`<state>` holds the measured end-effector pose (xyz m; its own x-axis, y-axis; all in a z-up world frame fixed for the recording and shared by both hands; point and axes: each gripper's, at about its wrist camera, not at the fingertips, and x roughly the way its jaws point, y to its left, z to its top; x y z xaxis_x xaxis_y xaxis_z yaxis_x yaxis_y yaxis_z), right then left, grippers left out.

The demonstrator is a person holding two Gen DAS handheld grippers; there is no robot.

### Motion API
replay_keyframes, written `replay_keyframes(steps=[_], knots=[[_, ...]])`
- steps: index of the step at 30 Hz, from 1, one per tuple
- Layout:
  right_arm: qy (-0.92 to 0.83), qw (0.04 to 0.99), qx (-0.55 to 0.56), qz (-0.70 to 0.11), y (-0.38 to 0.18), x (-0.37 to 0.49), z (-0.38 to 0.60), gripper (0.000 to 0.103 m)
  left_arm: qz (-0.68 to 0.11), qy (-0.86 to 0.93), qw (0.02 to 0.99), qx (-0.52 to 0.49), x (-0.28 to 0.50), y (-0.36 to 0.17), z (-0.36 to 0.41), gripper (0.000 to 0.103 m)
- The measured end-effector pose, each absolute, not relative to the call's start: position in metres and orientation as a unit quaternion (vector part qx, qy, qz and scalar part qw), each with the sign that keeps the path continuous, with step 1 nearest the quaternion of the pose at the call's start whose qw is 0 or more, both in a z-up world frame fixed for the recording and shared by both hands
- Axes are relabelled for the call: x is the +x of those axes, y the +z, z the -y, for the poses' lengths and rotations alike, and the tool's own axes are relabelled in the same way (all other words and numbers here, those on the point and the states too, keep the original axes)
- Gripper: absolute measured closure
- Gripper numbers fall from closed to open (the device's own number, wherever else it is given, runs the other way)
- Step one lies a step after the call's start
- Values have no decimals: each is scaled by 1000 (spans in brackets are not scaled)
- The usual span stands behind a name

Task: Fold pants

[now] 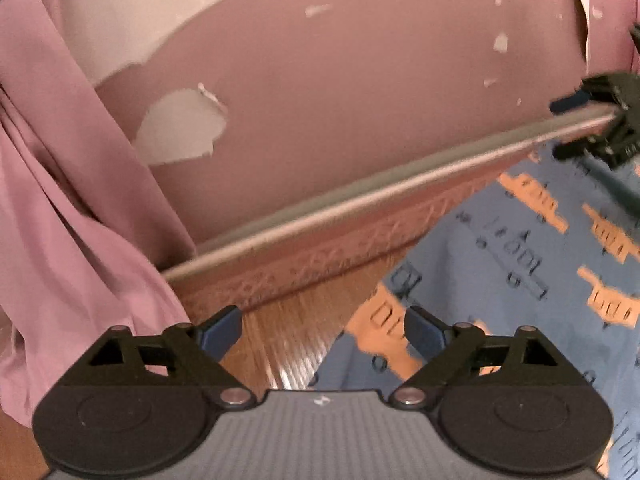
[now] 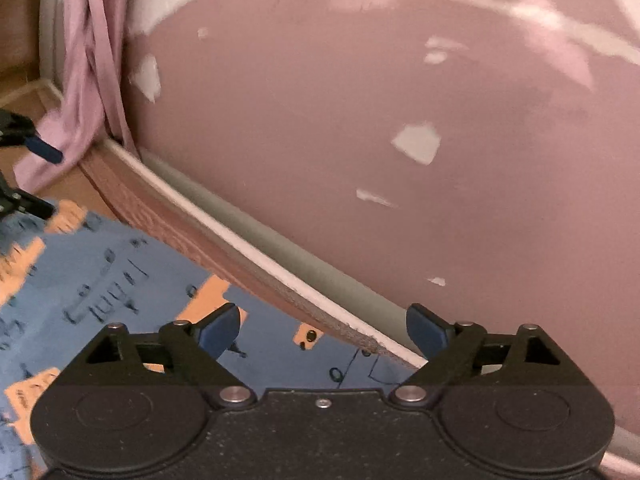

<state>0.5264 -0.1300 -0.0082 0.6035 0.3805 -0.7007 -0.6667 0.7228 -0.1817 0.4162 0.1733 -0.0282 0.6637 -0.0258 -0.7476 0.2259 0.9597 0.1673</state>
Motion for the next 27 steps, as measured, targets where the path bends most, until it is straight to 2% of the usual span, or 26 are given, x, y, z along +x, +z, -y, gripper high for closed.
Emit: replay_keyframes(steps=[1,5,7,8,10,13,17,18,20,23,24,25,27], knots=[[300,863,-226,-337,-10,530,128,16,-411,-65,899,136,418,-33,-172,25],[313,843,-241,-365,-22,541,119,23,-414,-70,892,170,416,-41,-165,42],[327,835,-241,-372,-28,543,115,26,-418,-77,889,167,418,-40,-163,58],[336,831,-242,-372,-29,542,113,26,-420,-79,888,168,418,-40,-162,62],[348,824,-248,-372,-28,540,108,29,-420,-85,886,178,415,-40,-160,81],[363,811,-265,-373,-29,538,94,32,-421,-87,884,184,414,-41,-154,98],[375,802,-256,-389,-31,545,87,37,-417,-80,886,190,414,-40,-150,102],[380,799,-241,-399,-29,547,90,44,-413,-76,888,188,413,-39,-151,102],[382,800,-234,-399,-29,545,97,52,-407,-68,892,186,411,-38,-151,102],[383,805,-227,-394,-27,539,105,70,-395,-58,897,191,408,-35,-149,102],[378,809,-220,-393,-27,539,108,82,-390,-54,899,194,406,-34,-148,102],[371,814,-215,-393,-25,539,111,101,-385,-51,900,197,405,-32,-146,102],[363,821,-213,-385,-24,533,116,101,-371,-44,904,205,400,-28,-143,102]])
